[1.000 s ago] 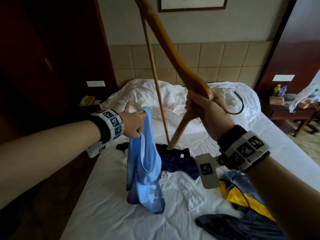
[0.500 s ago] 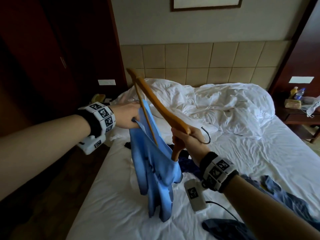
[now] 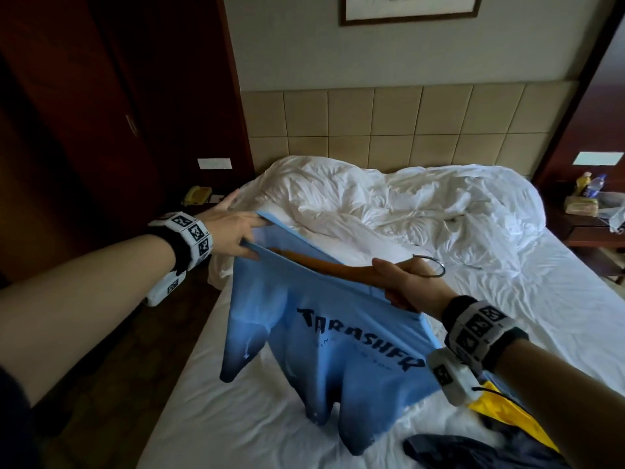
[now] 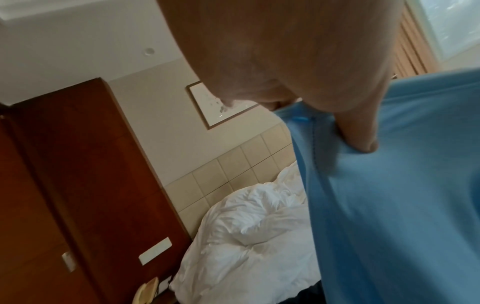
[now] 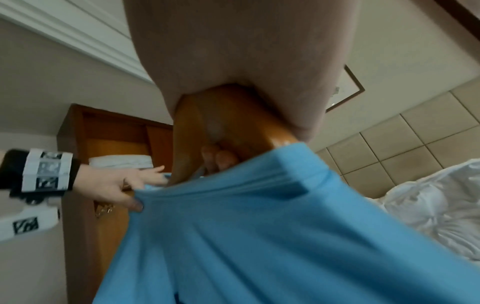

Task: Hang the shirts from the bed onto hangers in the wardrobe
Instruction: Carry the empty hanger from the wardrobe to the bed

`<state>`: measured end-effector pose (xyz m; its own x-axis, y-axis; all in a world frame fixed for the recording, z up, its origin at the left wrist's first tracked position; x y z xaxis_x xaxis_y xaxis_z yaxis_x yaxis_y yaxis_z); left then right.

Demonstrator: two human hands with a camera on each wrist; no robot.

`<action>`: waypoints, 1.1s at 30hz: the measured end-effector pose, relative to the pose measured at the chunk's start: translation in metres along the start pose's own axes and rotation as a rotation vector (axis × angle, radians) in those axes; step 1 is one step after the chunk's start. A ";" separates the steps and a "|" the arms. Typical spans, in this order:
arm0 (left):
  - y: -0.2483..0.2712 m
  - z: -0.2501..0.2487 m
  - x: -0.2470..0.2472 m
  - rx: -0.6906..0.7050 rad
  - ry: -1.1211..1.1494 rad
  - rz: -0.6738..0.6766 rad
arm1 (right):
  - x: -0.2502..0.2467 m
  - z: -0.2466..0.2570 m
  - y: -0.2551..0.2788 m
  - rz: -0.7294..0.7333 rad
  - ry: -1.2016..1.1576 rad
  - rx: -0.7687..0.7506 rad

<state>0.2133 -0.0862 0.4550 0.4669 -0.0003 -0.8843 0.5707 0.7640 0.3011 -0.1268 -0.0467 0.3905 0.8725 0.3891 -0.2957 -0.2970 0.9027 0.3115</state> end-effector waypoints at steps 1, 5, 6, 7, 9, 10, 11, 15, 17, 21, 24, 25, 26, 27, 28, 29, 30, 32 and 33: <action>-0.003 -0.003 -0.006 0.031 -0.020 -0.022 | 0.001 0.000 0.000 -0.006 0.072 0.001; -0.014 -0.031 -0.032 0.156 -0.098 -0.085 | -0.002 0.008 0.002 -0.065 0.144 0.026; -0.019 -0.040 -0.038 0.188 -0.115 -0.098 | -0.003 0.013 0.002 -0.059 0.117 0.031; -0.024 -0.048 -0.044 0.214 -0.123 -0.107 | -0.003 0.019 0.004 -0.046 0.098 0.028; -0.031 -0.060 -0.054 0.245 -0.141 -0.116 | -0.002 0.033 0.008 -0.020 0.110 0.013; -0.034 -0.064 -0.057 0.257 -0.141 -0.119 | 0.000 0.040 0.010 -0.009 0.125 -0.003; -0.036 -0.067 -0.060 0.266 -0.129 -0.125 | 0.001 0.047 0.011 -0.003 0.131 -0.021; -0.043 -0.083 -0.065 0.295 0.048 -0.136 | 0.006 0.067 0.010 -0.026 0.091 -0.042; -0.043 -0.087 -0.065 0.277 0.337 -0.112 | 0.007 0.074 0.011 -0.045 0.091 -0.023; -0.032 -0.080 -0.083 0.196 0.821 -0.440 | 0.002 0.080 0.010 -0.035 0.053 0.018; -0.025 -0.069 -0.079 0.142 0.877 -0.494 | -0.001 0.088 0.012 -0.050 0.058 0.037; -0.025 -0.070 -0.075 0.145 0.842 -0.442 | -0.003 0.093 0.013 -0.051 0.057 0.033; -0.027 -0.071 -0.067 0.136 0.785 -0.385 | -0.004 0.100 0.015 -0.046 0.061 0.022; -0.028 -0.073 -0.061 0.119 0.737 -0.350 | -0.005 0.107 0.016 -0.038 0.069 0.007; -0.029 -0.074 -0.057 0.093 0.722 -0.343 | -0.006 0.114 0.017 -0.032 0.081 -0.007; -0.029 -0.076 -0.054 0.075 0.741 -0.365 | -0.007 0.118 0.017 -0.028 0.097 -0.015; -0.029 -0.077 -0.051 0.073 0.764 -0.398 | -0.009 0.121 0.017 -0.026 0.115 -0.013; -0.027 -0.080 -0.044 0.073 0.780 -0.415 | -0.013 0.120 0.015 -0.027 0.136 0.013; -0.025 -0.080 -0.041 0.074 0.796 -0.414 | -0.016 0.119 0.015 -0.040 0.136 0.022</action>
<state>0.1258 -0.0535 0.4546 -0.3761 0.2016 -0.9044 0.6439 0.7587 -0.0987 -0.0989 -0.0614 0.5072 0.8223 0.3758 -0.4273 -0.2535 0.9142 0.3162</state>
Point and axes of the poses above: each hand's wrist, its own y-axis away from the middle knuckle, its own x-axis out of the palm, z = x × y, the point moved 4 cm from there along -y, towards the middle knuckle, and after that the axes turned 13 degrees about x, right-handed, at the moved point
